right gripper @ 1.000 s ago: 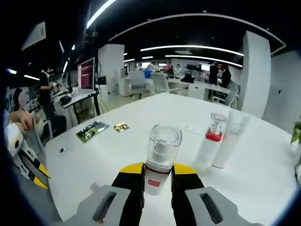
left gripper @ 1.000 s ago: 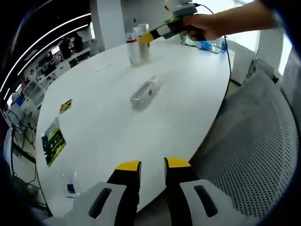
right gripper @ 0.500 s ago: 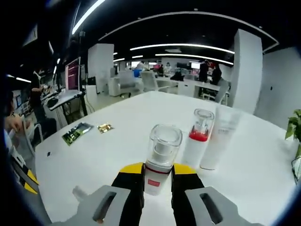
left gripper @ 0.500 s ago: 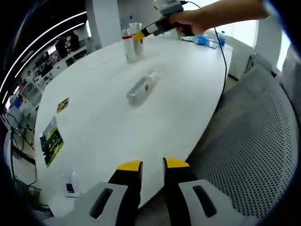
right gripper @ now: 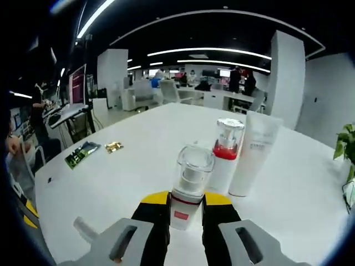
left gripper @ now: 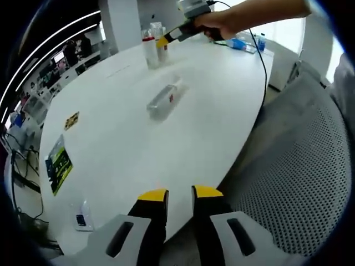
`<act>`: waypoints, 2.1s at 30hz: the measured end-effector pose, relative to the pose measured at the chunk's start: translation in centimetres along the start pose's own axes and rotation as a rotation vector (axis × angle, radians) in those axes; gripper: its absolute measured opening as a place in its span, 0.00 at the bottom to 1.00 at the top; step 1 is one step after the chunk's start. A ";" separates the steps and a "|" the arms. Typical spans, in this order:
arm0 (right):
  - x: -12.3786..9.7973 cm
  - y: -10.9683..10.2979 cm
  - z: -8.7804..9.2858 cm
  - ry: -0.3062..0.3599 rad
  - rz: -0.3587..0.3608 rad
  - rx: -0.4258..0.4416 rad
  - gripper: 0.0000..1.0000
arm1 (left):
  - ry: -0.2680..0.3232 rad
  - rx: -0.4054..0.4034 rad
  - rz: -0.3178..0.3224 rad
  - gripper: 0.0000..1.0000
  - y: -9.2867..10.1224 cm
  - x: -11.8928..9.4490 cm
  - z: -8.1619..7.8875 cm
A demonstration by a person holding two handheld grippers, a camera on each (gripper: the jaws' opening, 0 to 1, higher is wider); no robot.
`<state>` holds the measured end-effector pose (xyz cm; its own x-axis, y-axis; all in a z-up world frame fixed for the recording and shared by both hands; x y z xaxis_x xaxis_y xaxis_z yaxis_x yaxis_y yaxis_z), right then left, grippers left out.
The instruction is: Arrange the skincare products in the storage area until every visible bottle or jar stands upright without overlapping.
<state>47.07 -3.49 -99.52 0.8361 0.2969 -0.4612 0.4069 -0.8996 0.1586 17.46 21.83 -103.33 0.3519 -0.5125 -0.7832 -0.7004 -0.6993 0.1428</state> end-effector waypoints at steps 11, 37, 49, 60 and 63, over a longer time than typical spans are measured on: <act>1.7 0.6 0.5 -0.017 0.013 -0.031 0.14 | -0.018 0.004 0.007 0.12 0.1 0.1 0.2; 4.8 1.0 1.9 -0.005 0.058 -0.029 0.15 | -0.050 -0.005 0.039 0.11 0.1 0.6 0.5; 5.4 0.8 2.2 0.039 0.089 -0.049 0.15 | -0.041 -0.019 0.061 0.11 0.3 0.7 0.5; 5.1 0.2 1.6 0.024 0.146 -0.028 0.15 | -0.038 -0.025 0.062 0.12 0.3 0.7 0.5; 5.2 0.2 1.5 0.016 0.155 -0.024 0.15 | -0.037 -0.026 0.060 0.12 0.2 0.7 0.5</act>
<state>50.93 -2.64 -103.22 0.8953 0.1607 -0.4155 0.2812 -0.9273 0.2472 17.22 21.57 -104.17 0.2858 -0.5355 -0.7947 -0.7031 -0.6807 0.2058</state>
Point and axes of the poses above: the point that each gripper's makers call its tool centre point, and the gripper's own axes: x roughly forward along the fingers, y roughly to its right, z roughly out of its underside, the point moved 10 cm from there along -x, roughly backward along the fingers, and after that the axes turned 14 degrees about z, right-handed, at the moved point
